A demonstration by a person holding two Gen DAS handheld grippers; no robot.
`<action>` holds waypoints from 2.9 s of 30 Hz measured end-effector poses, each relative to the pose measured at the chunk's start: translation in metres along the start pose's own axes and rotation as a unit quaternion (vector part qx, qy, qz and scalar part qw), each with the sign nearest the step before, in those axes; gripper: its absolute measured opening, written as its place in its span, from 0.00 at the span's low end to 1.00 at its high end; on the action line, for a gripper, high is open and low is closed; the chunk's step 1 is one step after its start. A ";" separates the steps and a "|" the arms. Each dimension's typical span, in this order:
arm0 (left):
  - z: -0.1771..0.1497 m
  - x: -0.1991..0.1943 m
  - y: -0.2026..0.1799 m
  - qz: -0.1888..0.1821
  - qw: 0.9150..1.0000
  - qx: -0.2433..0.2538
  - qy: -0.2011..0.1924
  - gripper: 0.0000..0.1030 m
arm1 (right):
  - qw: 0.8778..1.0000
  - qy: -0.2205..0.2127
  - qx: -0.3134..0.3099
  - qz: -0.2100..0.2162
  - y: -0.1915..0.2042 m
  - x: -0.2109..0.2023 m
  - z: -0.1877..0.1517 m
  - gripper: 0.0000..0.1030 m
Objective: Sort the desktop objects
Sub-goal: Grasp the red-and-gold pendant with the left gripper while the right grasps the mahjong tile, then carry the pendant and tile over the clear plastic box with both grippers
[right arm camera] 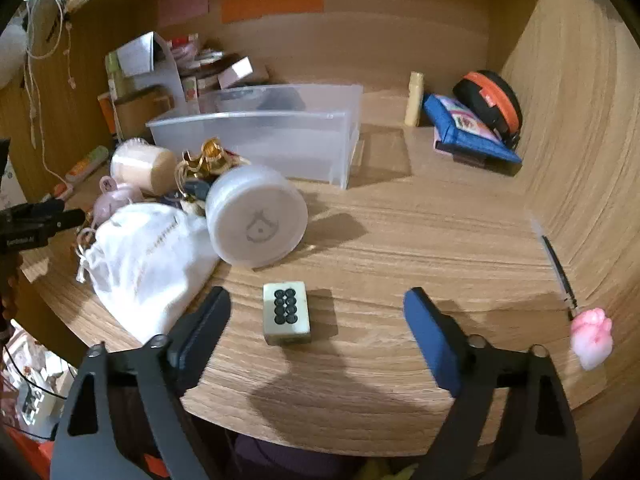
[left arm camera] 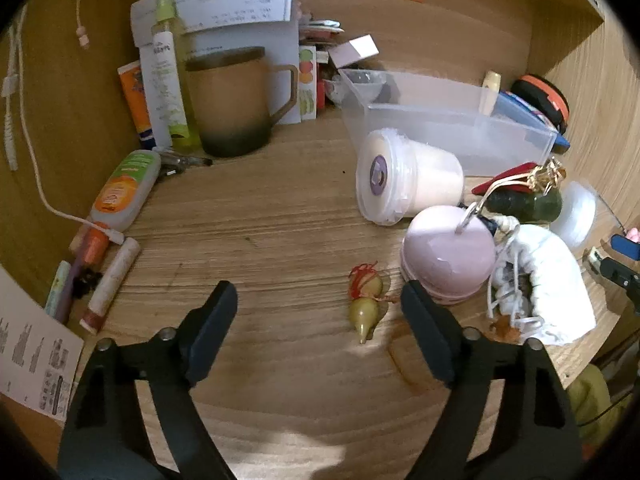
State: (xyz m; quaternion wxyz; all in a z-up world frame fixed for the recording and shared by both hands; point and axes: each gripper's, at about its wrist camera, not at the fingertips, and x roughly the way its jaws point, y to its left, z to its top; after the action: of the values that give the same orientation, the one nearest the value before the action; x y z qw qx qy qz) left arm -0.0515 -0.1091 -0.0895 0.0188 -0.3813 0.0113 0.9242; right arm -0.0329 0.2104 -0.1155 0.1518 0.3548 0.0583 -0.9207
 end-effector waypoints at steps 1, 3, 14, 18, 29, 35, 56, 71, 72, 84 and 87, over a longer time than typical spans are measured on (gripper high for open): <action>0.000 0.002 -0.001 0.004 1.000 0.003 0.001 0.77 | 1.000 0.005 0.001 0.006 0.000 0.003 0.000 0.65; 0.001 0.006 -0.004 0.005 1.000 0.009 0.004 0.72 | 1.000 0.012 0.000 0.008 0.000 0.007 -0.002 0.59; 0.005 0.020 -0.011 -0.007 1.000 0.002 0.015 0.53 | 0.999 0.007 -0.027 0.018 0.009 0.013 -0.005 0.31; 0.005 0.020 -0.011 -0.003 1.000 -0.001 0.009 0.42 | 0.999 0.004 -0.037 0.022 0.014 0.012 -0.006 0.22; -0.003 0.011 0.003 -0.004 1.000 -0.027 -0.002 0.18 | 0.999 0.003 -0.018 0.037 0.008 0.004 -0.003 0.22; -0.004 -0.003 0.006 0.002 0.999 -0.035 -0.014 0.18 | 0.999 -0.012 -0.014 0.033 0.005 -0.010 0.004 0.22; 0.050 -0.106 0.008 -0.041 0.989 -0.028 -0.139 0.18 | 0.995 -0.094 -0.034 0.021 -0.010 -0.071 0.062 0.22; 0.124 -0.111 -0.016 -0.106 0.981 -0.006 -0.162 0.18 | 0.991 -0.117 -0.051 0.043 -0.015 -0.063 0.126 0.22; 0.131 -0.108 -0.019 -0.110 0.981 -0.004 -0.160 0.18 | 0.991 -0.117 -0.053 0.044 -0.015 -0.060 0.130 0.22; 0.192 -0.058 -0.050 -0.131 0.982 0.016 -0.135 0.18 | 0.990 -0.101 -0.069 0.071 -0.012 -0.013 0.175 0.22; 0.204 -0.038 -0.053 -0.135 0.983 0.015 -0.120 0.18 | 0.990 -0.091 -0.070 0.080 -0.010 0.005 0.183 0.22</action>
State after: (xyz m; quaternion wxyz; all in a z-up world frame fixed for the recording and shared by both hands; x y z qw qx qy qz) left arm -0.1662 -0.0494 0.0814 0.1505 -0.2653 -0.0292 0.9519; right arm -0.1555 0.1795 0.0169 0.2543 0.2620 0.0801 -0.9275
